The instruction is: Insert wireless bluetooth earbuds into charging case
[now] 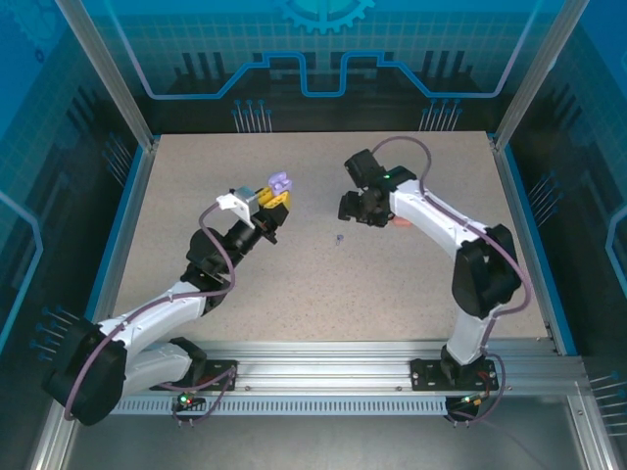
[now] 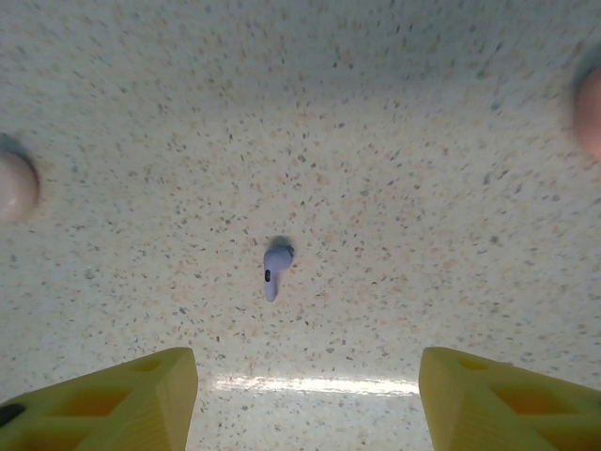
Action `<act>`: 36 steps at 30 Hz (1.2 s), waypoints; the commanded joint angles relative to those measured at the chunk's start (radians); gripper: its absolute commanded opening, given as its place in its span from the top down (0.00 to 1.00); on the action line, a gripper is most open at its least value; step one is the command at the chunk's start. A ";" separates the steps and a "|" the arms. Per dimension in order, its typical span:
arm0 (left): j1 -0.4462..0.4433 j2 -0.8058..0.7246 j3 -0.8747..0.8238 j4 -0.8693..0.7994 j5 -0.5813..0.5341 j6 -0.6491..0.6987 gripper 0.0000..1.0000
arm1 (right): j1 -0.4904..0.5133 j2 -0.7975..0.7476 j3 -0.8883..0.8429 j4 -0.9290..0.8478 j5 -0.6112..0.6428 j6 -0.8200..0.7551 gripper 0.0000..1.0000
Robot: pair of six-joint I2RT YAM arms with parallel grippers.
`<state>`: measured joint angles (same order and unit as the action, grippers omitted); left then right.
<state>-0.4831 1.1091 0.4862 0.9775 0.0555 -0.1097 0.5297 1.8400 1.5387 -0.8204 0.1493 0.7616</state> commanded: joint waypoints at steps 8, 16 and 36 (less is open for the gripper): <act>0.030 0.004 0.011 0.006 0.121 -0.052 1.00 | 0.054 0.231 0.185 -0.087 -0.014 0.145 0.39; 0.030 0.025 0.020 0.013 0.126 -0.064 1.00 | 0.063 0.343 0.253 -0.141 -0.004 0.265 0.41; 0.029 0.046 0.026 0.021 0.122 -0.057 1.00 | 0.067 0.435 0.307 -0.171 0.012 0.328 0.47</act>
<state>-0.4610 1.1477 0.4866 0.9707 0.1585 -0.1593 0.5892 2.2440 1.8164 -0.9596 0.1501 1.0695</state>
